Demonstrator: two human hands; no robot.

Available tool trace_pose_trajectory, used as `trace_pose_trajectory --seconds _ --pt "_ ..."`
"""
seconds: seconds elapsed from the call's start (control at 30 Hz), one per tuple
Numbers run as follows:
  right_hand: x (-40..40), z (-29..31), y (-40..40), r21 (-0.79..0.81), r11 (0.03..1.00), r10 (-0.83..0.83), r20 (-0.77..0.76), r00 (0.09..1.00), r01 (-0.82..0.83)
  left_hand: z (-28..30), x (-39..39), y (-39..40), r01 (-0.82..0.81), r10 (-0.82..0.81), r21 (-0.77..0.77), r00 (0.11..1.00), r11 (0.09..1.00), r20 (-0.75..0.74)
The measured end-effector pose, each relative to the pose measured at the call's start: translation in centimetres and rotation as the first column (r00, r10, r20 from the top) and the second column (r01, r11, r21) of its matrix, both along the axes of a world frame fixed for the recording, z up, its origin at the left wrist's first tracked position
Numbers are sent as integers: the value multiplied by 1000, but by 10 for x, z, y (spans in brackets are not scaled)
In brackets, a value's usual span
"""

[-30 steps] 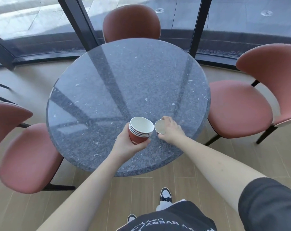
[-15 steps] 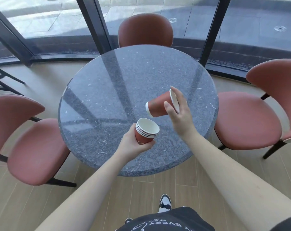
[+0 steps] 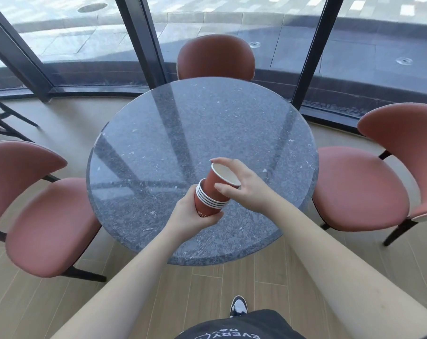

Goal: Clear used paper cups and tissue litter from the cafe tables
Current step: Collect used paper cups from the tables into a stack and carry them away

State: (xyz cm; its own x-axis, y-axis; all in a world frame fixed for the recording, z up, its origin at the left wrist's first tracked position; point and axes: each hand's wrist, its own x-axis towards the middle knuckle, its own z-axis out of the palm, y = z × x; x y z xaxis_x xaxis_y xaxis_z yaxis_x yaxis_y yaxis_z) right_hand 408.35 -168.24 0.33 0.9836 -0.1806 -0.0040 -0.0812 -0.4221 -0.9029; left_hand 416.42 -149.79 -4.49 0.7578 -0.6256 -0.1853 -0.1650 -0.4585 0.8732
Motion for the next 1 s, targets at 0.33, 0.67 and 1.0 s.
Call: trace_pose_trajectory --seconds 0.33,0.67,1.0 --pt "10 -10 39 -19 998 54 -16 998 -54 13 -1 4 -58 56 28 997 998 50" --pt "23 -10 58 202 979 22 -32 999 -15 6 0 34 -188 188 6 981 982 47" --pt "41 -16 92 383 923 -29 -57 998 48 4 3 92 -404 406 -51 913 913 36"
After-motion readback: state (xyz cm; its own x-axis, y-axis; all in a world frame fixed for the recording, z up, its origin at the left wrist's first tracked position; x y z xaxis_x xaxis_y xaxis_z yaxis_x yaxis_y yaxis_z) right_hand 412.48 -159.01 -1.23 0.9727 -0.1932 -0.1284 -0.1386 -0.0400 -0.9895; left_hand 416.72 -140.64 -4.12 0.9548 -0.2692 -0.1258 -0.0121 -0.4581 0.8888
